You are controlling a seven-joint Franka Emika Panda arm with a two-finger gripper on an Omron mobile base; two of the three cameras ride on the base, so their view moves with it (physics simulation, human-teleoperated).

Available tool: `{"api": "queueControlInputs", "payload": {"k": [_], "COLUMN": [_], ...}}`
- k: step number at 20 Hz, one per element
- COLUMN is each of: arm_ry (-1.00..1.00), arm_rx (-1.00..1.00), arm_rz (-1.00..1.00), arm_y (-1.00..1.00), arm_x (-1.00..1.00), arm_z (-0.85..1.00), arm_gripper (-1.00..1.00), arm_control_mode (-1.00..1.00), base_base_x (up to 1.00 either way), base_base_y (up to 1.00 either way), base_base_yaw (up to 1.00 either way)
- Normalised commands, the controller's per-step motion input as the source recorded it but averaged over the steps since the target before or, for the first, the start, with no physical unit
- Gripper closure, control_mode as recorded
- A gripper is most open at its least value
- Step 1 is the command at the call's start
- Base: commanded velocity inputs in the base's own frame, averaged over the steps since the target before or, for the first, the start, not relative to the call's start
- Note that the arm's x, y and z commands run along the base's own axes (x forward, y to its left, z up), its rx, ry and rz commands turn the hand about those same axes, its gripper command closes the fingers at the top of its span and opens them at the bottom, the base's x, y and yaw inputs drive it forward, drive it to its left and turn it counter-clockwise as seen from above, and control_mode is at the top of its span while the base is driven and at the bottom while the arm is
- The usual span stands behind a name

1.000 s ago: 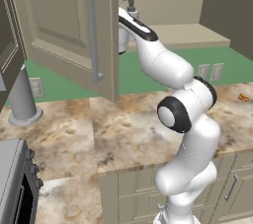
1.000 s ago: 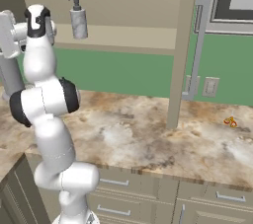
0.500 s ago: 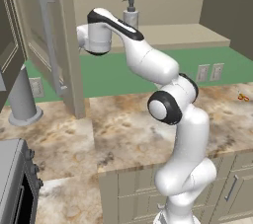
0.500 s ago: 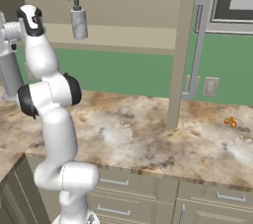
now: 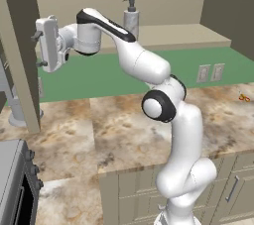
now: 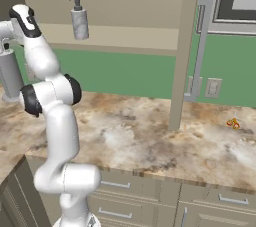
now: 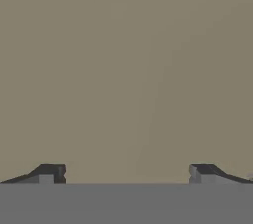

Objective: Open the cabinet. Pick the soap dispenser and place it next to the sink. Then close the cabinet.

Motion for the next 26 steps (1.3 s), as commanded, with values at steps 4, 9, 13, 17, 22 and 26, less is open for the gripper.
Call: {"api": "queueControlInputs", "payload": {"k": [4,9,13,17,22,26], "arm_ry": [0.0,0.0,-0.01,-0.05,-0.11,-0.14], "arm_rx": [0.0,0.0,0.0,0.0,-0.01,-0.03], "arm_rz": [0.01,0.0,0.0,0.0,-0.01,-0.05], "arm_y": [-0.17,-0.43,-0.56,-0.59,-0.6,-0.6], "arm_x": [0.0,-0.02,-0.1,-0.14,-0.15,-0.19], "arm_z": [-0.14,-0.06,0.0,0.0,0.0,0.0], "arm_gripper": [-1.0,-1.0,-1.0,-1.0,-1.0,-1.0], "arm_control_mode": [-1.0,-1.0,-1.0,-1.0,-1.0,-1.0], "base_base_x": [0.0,0.0,0.0,0.0,0.0,0.0], "base_base_y": [0.0,0.0,0.0,0.0,0.0,0.0], "base_base_yaw": [0.0,0.0,0.0,0.0,0.0,0.0]}}
